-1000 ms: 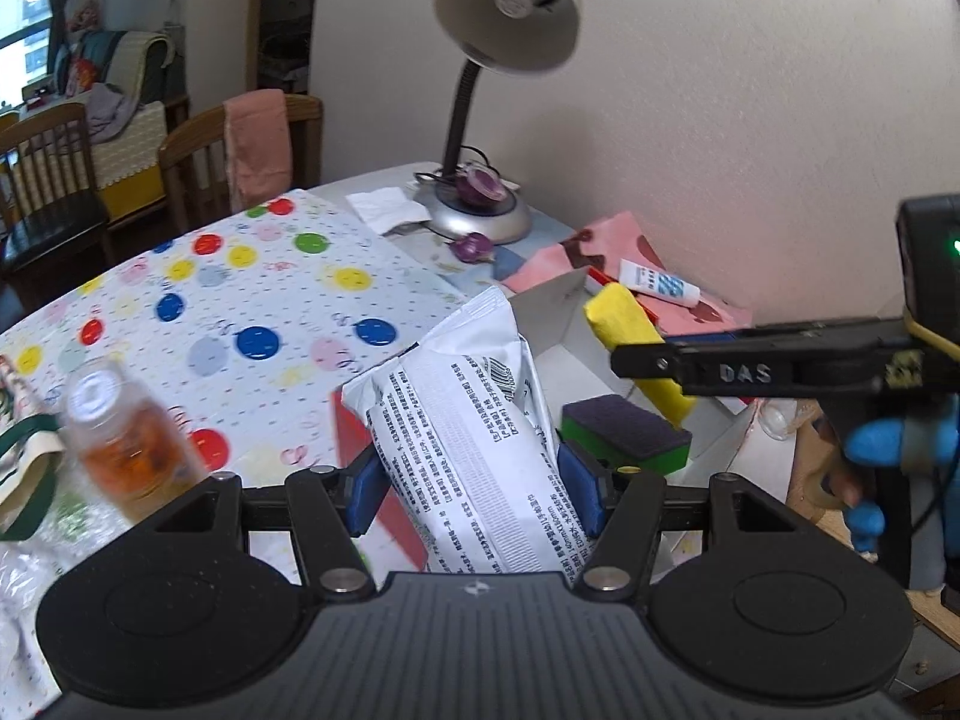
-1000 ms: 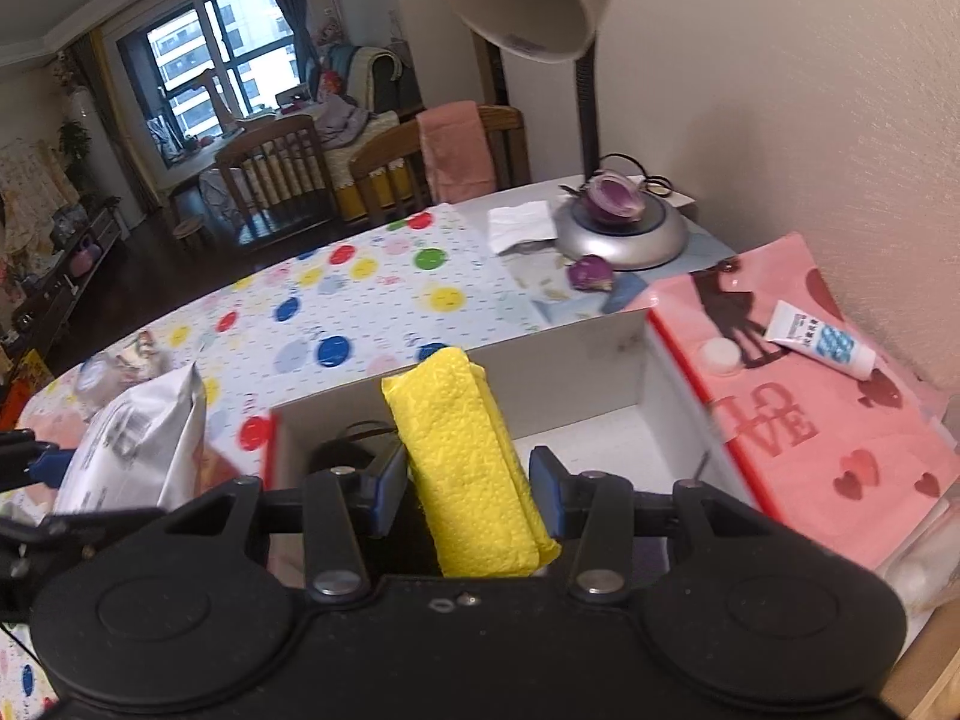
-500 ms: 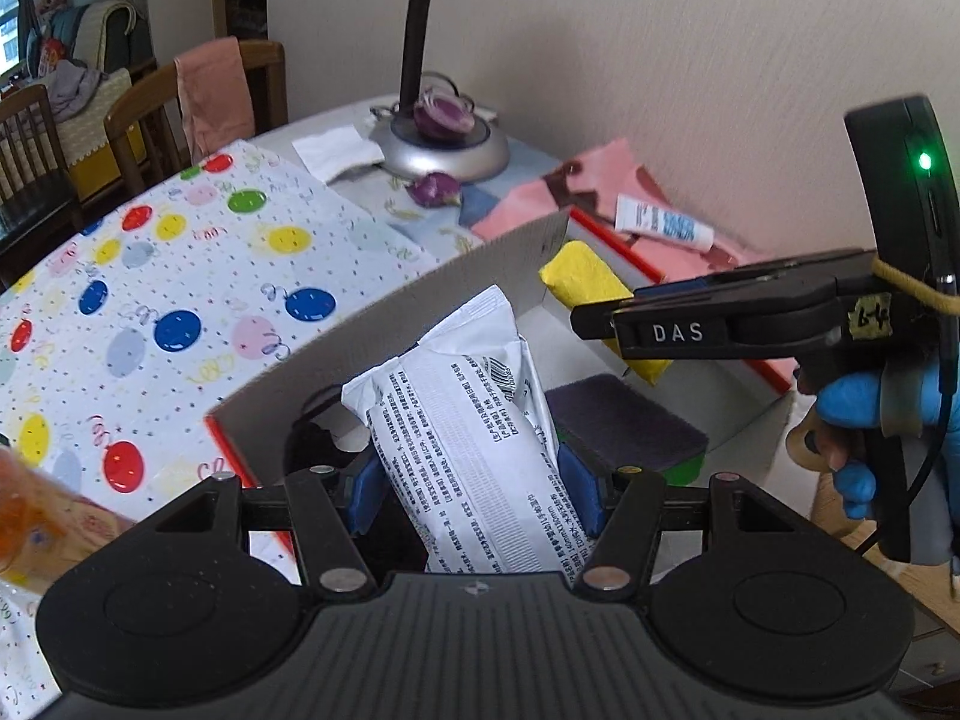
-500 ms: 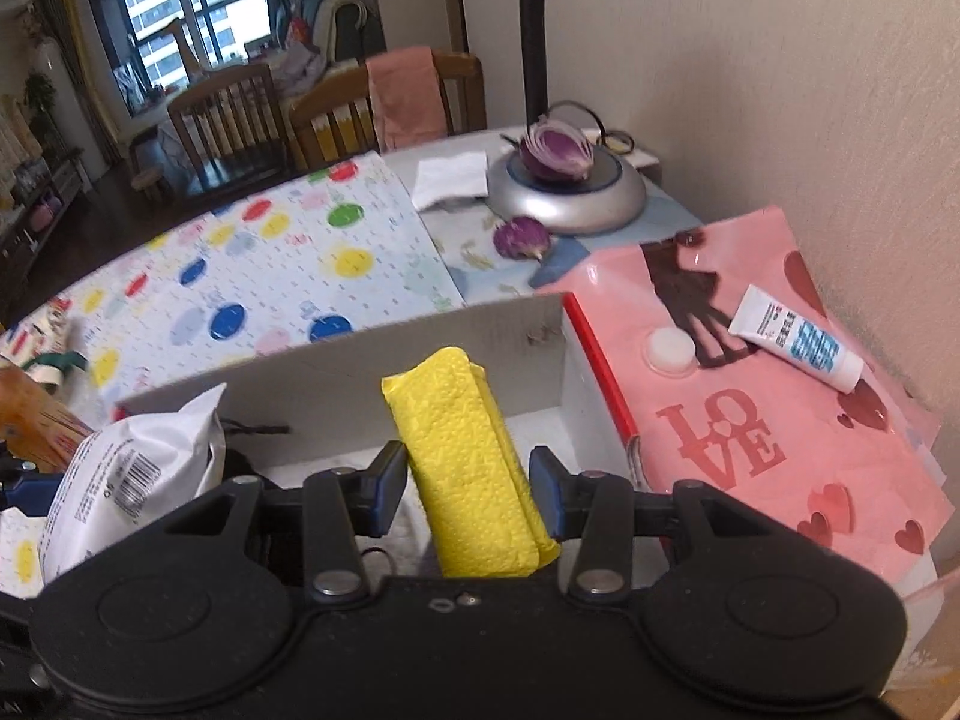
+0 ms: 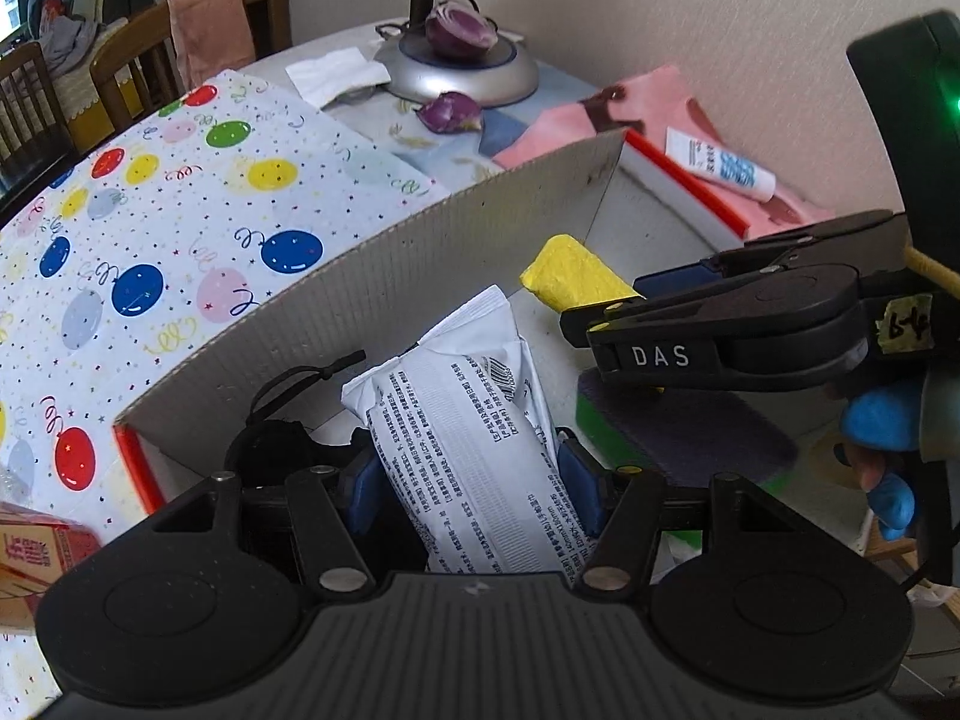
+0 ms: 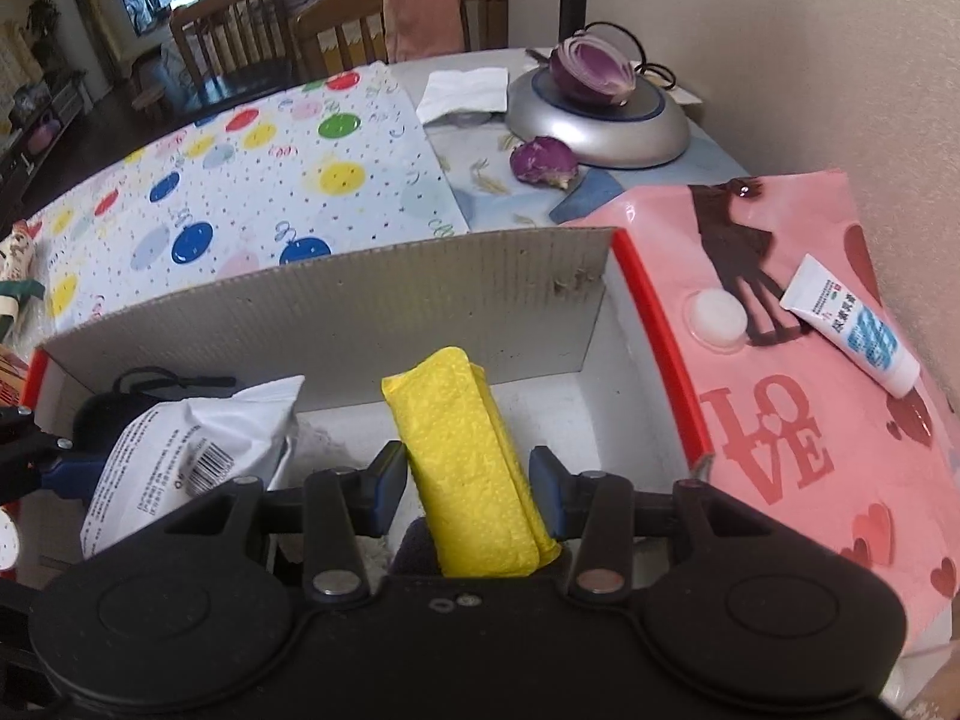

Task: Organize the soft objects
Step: 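Lower both grippers into the box and open them to release the items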

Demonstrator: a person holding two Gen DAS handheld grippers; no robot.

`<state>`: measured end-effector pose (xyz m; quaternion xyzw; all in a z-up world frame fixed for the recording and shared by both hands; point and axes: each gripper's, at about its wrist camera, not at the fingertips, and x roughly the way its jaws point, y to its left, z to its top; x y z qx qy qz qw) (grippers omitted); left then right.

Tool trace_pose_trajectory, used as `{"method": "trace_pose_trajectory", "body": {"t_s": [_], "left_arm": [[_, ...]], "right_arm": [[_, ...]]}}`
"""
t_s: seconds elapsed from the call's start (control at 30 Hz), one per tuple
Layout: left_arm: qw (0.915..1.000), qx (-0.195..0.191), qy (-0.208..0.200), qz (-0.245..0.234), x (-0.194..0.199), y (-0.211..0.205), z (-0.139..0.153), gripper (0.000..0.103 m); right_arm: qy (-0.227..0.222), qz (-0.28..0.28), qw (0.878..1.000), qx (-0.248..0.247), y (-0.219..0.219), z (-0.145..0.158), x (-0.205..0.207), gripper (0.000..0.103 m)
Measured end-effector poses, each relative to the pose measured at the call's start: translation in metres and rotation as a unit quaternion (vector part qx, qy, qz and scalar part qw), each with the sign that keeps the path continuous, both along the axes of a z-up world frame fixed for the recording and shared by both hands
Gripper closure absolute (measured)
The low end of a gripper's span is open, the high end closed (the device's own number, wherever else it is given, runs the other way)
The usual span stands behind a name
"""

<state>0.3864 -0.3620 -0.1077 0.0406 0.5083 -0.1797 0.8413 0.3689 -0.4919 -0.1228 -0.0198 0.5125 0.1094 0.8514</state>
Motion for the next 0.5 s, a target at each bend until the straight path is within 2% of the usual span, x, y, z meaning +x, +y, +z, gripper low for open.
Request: {"method": "trace_pose_trajectory", "body": {"t_s": [0.23,0.5], "left_arm": [[0.9998,0.011,0.015,-0.004,0.008,-0.007,-0.014,0.043],[0.9995,0.013,0.028,0.001,0.013,-0.010,-0.022,0.041]], "right_arm": [[0.017,0.015,1.000,-0.009,0.006,-0.013,0.008,0.059],[0.028,0.017,0.999,-0.003,0.005,-0.014,0.008,0.059]]}}
